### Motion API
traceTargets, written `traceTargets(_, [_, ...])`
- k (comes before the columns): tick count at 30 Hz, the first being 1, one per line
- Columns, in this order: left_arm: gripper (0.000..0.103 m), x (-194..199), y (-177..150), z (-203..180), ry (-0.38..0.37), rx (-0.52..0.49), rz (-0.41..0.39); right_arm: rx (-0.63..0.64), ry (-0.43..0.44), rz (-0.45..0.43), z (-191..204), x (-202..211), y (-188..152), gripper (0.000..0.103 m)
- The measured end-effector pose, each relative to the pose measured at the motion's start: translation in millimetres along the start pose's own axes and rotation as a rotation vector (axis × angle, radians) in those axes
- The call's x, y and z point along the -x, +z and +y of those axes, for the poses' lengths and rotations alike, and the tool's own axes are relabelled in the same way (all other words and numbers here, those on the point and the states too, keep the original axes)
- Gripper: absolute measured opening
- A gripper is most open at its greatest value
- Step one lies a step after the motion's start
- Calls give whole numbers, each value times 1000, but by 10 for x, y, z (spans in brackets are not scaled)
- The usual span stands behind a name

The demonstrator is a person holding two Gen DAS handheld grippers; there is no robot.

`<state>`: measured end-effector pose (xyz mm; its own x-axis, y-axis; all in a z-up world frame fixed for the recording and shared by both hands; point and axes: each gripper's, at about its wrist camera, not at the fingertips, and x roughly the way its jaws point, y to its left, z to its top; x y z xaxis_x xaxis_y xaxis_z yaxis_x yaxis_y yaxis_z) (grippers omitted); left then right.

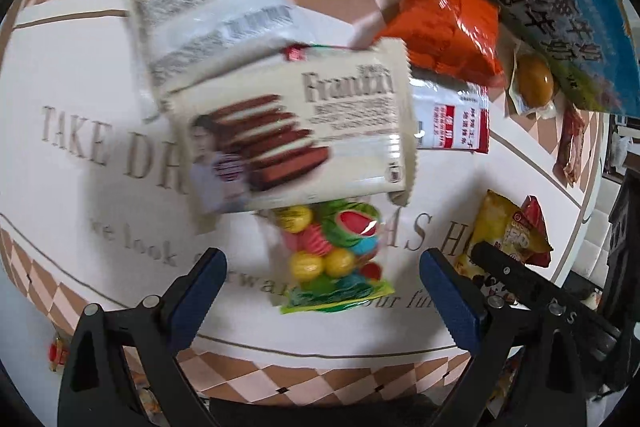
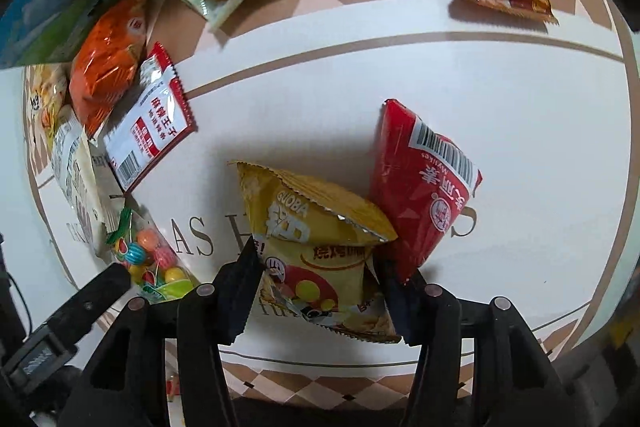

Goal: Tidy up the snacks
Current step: 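Grasp the watermelon gumball bag with the left tool while the right grasps the yellow chip bag, then carry both bags into the box, release them, and withdraw both tools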

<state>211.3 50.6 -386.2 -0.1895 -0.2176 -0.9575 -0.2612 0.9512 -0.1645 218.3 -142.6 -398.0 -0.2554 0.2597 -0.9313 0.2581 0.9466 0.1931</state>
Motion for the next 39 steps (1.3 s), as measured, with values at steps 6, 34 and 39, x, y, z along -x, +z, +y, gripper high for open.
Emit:
traceTargets(6, [63, -254, -44, -236, 45, -34, 31, -35, 18, 17, -188, -36, 71, 68])
traceTargets(34, [46, 675, -692, -1257, 86, -202, -265, 183, 124, -178, 17, 1242, -282, 44])
traceTargets(39, [46, 1443, -372, -1050, 46, -255, -331, 209, 192, -252, 92, 1774, -242, 44])
